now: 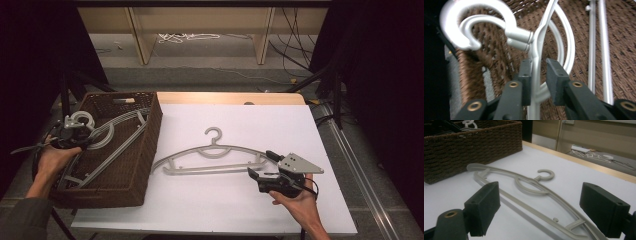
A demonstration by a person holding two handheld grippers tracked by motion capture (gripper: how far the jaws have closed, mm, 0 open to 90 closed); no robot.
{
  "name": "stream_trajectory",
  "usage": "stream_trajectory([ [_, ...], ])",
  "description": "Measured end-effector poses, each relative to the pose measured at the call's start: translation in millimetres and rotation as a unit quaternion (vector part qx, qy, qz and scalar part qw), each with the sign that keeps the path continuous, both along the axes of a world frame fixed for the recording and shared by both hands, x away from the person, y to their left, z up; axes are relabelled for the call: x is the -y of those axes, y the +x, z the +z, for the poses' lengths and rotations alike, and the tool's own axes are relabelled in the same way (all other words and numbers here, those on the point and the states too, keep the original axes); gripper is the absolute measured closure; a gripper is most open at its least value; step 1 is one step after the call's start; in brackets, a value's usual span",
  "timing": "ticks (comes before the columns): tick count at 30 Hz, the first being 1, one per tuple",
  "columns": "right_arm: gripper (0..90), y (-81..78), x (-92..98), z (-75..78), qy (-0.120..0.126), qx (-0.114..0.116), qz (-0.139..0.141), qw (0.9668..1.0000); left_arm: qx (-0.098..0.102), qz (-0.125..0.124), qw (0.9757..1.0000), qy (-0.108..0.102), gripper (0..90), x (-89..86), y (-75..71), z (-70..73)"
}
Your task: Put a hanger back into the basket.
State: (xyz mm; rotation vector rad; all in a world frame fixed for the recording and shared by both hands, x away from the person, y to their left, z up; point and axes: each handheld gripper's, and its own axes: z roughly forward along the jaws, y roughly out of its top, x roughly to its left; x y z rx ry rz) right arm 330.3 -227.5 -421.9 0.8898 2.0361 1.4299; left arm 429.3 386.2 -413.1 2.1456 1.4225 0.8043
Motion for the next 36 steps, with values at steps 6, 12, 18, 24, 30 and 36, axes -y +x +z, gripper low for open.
stream_trajectory([
  [6, 17.5, -1.1, 0.0, 0.0, 0.0, -0.011, 0.001, 0.9999, 0.035, 0.014, 0.9992, -0.015, 59.4, 7.7, -7.6, 14.5],
  [12, 17.5, 0.0, 1.0, -0.1, -0.002, 0.0, 0.001, 1.0, 0.062, 0.027, 0.995, -0.074, 41.8, 17.3, -17.4, 27.6],
  [18, 17.4, 0.2, 0.3, -0.1, 0.001, 0.002, -0.001, 1.0, 0.101, 0.026, 0.9842, -0.143, 34.1, 30.7, -29.5, 36.7],
  [24, 17.4, -0.1, 1.1, 0.1, 0.002, -0.001, 0.0, 1.0, 0.15, -0.01, 0.968, -0.201, 29.3, 56.4, -47.4, 48.1],
  [30, 17.4, -0.8, 0.9, 0.1, 0.013, -0.007, 0.002, 0.9999, 0.18, -0.06, 0.9547, -0.229, 24.6, 88.1, -65.0, 54.7],
  [36, 17.3, -0.4, 2.8, -0.4, 0.017, -0.005, 0.005, 0.9998, 0.195, -0.097, 0.9435, -0.25, 20.8, 115.7, -78.8, 58.1],
])
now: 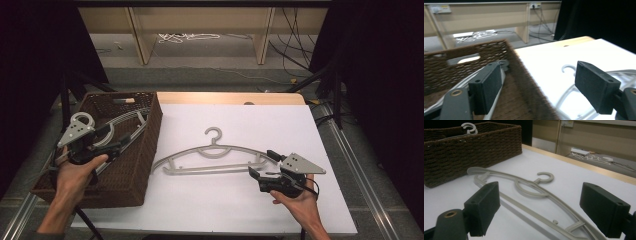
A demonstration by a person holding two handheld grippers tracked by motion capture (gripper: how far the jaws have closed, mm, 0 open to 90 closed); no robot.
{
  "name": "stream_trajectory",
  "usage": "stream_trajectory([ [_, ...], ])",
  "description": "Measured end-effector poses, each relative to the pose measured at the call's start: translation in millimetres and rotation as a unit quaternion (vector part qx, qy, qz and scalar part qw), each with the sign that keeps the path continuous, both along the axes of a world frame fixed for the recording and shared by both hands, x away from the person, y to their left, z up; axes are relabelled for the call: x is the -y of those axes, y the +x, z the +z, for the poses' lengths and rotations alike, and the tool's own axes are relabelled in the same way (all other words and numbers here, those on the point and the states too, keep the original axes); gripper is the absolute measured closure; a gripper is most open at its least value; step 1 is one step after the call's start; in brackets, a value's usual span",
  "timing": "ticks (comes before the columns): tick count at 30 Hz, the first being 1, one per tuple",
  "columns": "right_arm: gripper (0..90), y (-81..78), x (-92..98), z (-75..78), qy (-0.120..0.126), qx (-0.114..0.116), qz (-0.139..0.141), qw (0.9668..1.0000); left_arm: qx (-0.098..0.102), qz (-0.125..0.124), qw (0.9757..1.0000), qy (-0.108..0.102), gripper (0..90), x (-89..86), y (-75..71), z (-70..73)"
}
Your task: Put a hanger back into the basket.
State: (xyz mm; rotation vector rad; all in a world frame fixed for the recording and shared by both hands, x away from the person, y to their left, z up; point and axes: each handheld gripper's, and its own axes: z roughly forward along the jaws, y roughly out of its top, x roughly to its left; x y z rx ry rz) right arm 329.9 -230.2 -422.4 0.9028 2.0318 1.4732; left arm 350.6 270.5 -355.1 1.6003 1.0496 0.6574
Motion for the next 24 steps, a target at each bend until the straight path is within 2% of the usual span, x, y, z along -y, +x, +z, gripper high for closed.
stream_trajectory([
  [3, 17.3, -0.6, 1.3, 0.1, 0.002, -0.004, -0.004, 1.0, 0.002, -0.017, 0.9998, -0.007, 19.9, 13.3, -4.8, -0.1],
  [4, 17.3, 0.8, 2.3, 0.1, 0.0, 0.009, -0.005, 1.0, 0.003, -0.023, 0.9997, -0.009, 19.5, 18.1, -6.4, -0.5],
  [6, 17.3, 0.0, 1.6, 0.1, 0.007, -0.003, -0.004, 1.0, 0.005, -0.039, 0.9992, -0.011, 18.9, 26.6, -8.9, -1.2],
  [8, 17.3, 0.2, 2.4, 0.4, 0.004, 0.004, -0.007, 1.0, 0.005, -0.043, 0.9989, -0.015, 18.6, 33.7, -11.8, -1.9],
  [9, 17.3, 0.4, 2.4, 0.4, 0.007, 0.006, -0.007, 0.9999, 0.012, -0.048, 0.9986, -0.02, 18.5, 36.9, -12.5, -3.1],
  [11, 17.3, 0.5, 2.7, 0.7, 0.007, 0.005, -0.006, 0.9999, 0.012, -0.054, 0.9983, -0.018, 18.3, 42.0, -15.8, -3.9],
  [15, 17.2, 1.0, 3.5, 0.6, 0.008, 0.007, -0.008, 0.9999, 0.017, -0.066, 0.9973, -0.027, 17.5, 52.3, -22.0, -9.3],
  [17, 17.1, 0.6, 3.4, 0.7, 0.008, 0.006, -0.01, 0.9999, 0.019, -0.075, 0.9967, -0.025, 16.7, 58.2, -25.4, -13.4],
  [21, 17.1, 0.4, 2.2, 0.6, 0.008, 0.007, -0.008, 0.9999, 0.027, -0.089, 0.9957, -0.008, 16.0, 67.9, -32.4, -22.0],
  [24, 17.1, 0.4, 1.7, 0.1, 0.008, 0.007, -0.007, 0.9999, 0.027, -0.097, 0.995, -0.006, 15.9, 73.3, -38.0, -30.3],
])
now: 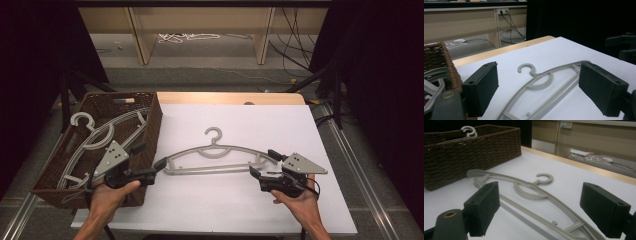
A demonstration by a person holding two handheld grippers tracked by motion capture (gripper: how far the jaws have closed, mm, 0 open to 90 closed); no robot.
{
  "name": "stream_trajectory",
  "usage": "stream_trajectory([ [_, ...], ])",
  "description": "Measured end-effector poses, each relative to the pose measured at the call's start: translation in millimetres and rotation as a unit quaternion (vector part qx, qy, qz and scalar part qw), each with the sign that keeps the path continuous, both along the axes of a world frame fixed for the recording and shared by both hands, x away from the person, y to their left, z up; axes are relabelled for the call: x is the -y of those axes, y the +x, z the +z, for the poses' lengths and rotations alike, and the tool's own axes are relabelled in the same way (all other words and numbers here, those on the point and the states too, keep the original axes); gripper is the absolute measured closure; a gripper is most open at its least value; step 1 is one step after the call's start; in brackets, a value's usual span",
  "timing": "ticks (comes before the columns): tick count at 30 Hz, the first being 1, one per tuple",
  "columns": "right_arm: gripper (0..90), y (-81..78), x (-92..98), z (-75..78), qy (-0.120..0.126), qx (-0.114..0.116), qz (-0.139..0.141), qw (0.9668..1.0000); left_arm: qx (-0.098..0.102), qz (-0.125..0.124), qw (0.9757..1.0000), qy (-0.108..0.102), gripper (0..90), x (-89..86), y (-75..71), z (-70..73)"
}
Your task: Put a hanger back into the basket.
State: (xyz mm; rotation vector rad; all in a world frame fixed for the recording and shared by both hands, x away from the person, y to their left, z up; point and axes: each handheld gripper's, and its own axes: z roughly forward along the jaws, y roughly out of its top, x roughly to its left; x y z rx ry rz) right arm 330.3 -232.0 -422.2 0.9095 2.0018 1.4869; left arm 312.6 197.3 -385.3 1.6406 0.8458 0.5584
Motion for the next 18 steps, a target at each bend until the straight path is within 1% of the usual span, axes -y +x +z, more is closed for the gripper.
stream_trajectory([
  [3, 17.1, 0.6, 0.1, -0.4, 0.003, 0.0, 0.001, 1.0, 0.003, -0.007, 0.9999, 0.009, 15.8, 4.1, -5.1, -8.4],
  [4, 17.1, 0.3, 0.6, 0.1, -0.001, -0.002, 0.001, 1.0, 0.005, -0.012, 0.9999, 0.01, 15.8, 4.7, -6.2, -9.8],
  [5, 17.1, 0.7, 0.1, -0.2, 0.003, 0.002, 0.001, 1.0, 0.005, -0.013, 0.9999, 0.009, 15.8, 5.4, -7.4, -11.0],
  [6, 17.1, 0.4, 0.2, 0.1, 0.0, -0.001, 0.002, 1.0, 0.007, -0.013, 0.9999, 0.005, 15.8, 5.9, -8.5, -12.2],
  [7, 17.1, 0.1, 0.0, 0.1, -0.002, 0.0, 0.0, 1.0, 0.011, -0.015, 0.9998, 0.01, 15.8, 5.7, -9.3, -13.1],
  [8, 17.1, -0.1, -0.3, 0.0, -0.002, 0.0, 0.002, 1.0, 0.014, -0.013, 0.9998, 0.008, 15.8, 6.3, -10.1, -14.9],
  [9, 17.1, -0.5, -0.2, 0.3, -0.004, -0.003, 0.004, 1.0, 0.013, -0.008, 0.9998, 0.008, 15.8, 6.5, -11.7, -16.0],
  [10, 17.0, -0.7, -0.4, 0.5, -0.002, -0.002, 0.004, 1.0, 0.012, -0.01, 0.9999, 0.007, 15.8, 6.0, -12.6, -17.0],
  [11, 17.1, -0.7, -0.6, 0.5, -0.001, 0.002, 0.0, 1.0, 0.013, -0.011, 0.9998, 0.007, 15.9, 4.9, -13.5, -17.8],
  [13, 17.0, -0.6, 0.1, 0.4, -0.002, 0.002, 0.002, 1.0, 0.016, -0.005, 0.9999, 0.003, 15.9, 3.3, -15.4, -21.2],
  [14, 16.9, -0.2, 0.4, 0.4, -0.002, 0.002, 0.001, 1.0, 0.013, -0.003, 0.9999, 0.006, 15.9, 2.3, -16.7, -22.8],
  [15, 16.8, 0.0, 0.6, 0.5, -0.003, 0.001, 0.002, 1.0, 0.011, -0.005, 0.9999, 0.007, 15.8, 1.7, -17.5, -24.9],
  [16, 16.8, 0.4, 0.5, 0.4, -0.005, -0.001, 0.002, 1.0, 0.013, -0.011, 0.9998, 0.008, 15.9, 1.5, -17.4, -27.3],
  [17, 16.6, 0.7, -0.3, -0.1, -0.001, -0.007, 0.006, 1.0, 0.008, -0.012, 0.9999, 0.01, 15.9, 1.8, -18.5, -29.3],
  [18, 16.4, 1.3, 0.0, 0.1, -0.009, -0.004, 0.004, 0.9999, 0.006, -0.015, 0.9998, 0.015, 15.8, 1.7, -19.4, -30.9],
])
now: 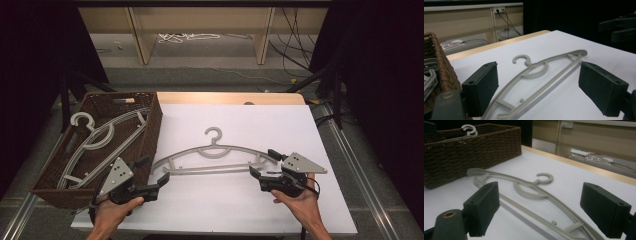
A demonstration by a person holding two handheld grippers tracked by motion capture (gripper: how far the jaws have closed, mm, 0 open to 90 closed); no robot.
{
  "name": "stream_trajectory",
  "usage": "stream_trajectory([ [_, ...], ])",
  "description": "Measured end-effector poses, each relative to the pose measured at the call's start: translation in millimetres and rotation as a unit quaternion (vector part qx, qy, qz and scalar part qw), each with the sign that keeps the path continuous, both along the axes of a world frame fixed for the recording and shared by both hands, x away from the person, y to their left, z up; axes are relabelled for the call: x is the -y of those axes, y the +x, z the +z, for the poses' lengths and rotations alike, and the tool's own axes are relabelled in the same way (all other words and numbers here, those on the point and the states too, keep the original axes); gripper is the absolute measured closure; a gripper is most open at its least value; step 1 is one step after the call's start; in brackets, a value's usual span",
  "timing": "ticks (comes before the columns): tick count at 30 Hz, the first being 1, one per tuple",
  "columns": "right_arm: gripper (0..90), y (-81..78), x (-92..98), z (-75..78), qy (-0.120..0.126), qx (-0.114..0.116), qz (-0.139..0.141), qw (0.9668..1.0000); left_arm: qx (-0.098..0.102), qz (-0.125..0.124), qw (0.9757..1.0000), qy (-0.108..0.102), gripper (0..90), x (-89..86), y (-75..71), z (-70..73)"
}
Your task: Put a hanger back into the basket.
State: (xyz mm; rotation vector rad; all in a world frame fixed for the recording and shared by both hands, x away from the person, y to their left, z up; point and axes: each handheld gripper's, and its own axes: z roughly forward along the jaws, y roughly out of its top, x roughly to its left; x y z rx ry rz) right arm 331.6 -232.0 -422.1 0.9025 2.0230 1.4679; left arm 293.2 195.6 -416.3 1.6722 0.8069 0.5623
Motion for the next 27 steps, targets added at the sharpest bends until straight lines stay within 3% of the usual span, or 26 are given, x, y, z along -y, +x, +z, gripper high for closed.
stream_trajectory([
  [7, 16.2, 6.2, -4.7, -1.1, -0.014, -0.008, 0.005, 0.9999, 0.0, -0.006, 1.0, 0.005, 15.9, -0.2, -4.2, -8.4],
  [10, 16.2, 10.4, -6.3, 1.1, -0.027, -0.001, 0.011, 0.9996, 0.001, -0.005, 1.0, 0.006, 16.6, -0.6, -6.8, -8.4],
  [16, 16.3, 26.5, -14.6, 6.9, -0.057, -0.011, 0.029, 0.9979, 0.009, -0.003, 0.9999, 0.012, 16.8, -0.3, -9.2, -9.4],
  [22, 16.7, 49.9, -25.3, 7.8, -0.09, -0.037, 0.05, 0.994, 0.007, -0.006, 0.9999, 0.011, 16.3, -0.6, -9.8, -9.7],
  [27, 20.3, 73.0, -36.1, 5.2, -0.137, -0.06, 0.065, 0.9866, 0.004, -0.006, 1.0, 0.005, 16.4, -2.0, -11.6, -9.5],
])
